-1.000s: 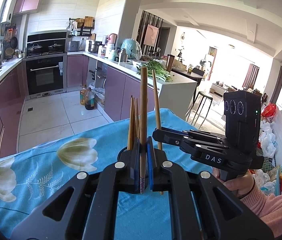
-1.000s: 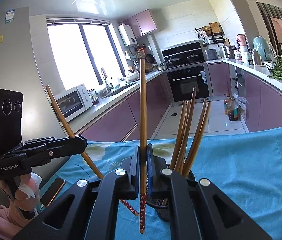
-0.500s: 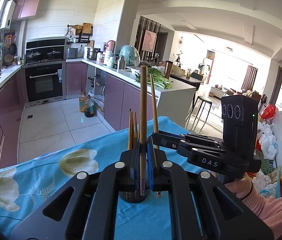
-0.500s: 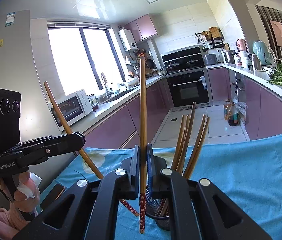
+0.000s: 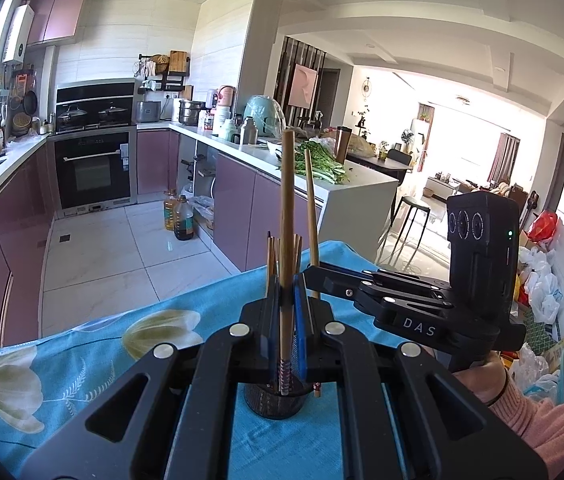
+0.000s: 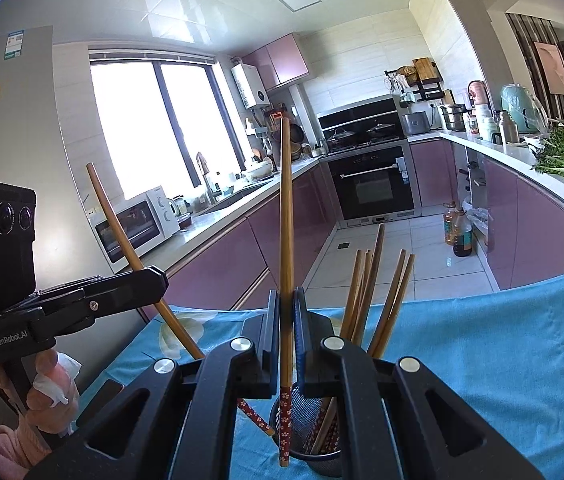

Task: Organize utensils
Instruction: 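Lower both chopsticks into the mesh holder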

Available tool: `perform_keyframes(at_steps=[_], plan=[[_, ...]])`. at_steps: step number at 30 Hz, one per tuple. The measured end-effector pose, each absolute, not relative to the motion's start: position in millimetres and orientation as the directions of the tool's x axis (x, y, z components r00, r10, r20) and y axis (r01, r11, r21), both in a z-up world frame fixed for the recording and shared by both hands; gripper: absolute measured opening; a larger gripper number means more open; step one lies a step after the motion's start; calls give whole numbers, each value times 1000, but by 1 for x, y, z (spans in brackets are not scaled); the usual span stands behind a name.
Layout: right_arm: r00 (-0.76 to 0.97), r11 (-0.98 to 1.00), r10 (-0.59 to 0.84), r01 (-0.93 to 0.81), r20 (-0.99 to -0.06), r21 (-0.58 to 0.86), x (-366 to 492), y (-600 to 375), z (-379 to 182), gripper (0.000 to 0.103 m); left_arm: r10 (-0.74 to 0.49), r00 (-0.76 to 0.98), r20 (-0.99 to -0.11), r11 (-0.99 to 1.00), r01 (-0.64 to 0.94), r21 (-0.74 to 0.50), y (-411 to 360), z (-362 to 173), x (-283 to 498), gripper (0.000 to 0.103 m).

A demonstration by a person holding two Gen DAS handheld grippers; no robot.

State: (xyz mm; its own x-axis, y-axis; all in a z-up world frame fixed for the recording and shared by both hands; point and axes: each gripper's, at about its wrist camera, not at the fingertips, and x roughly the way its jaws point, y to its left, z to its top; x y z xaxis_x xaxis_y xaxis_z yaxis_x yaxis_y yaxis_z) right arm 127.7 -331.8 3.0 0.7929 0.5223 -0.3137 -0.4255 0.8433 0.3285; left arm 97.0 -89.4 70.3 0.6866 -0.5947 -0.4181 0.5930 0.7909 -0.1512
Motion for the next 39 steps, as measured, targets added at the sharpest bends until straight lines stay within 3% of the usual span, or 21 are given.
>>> perform_keyframes(at_steps=[39], plan=[[796,870,469,-343,-382,353,144,-318,-24,6,-561,642,-524,799,585,-138,-108,59,106,7]])
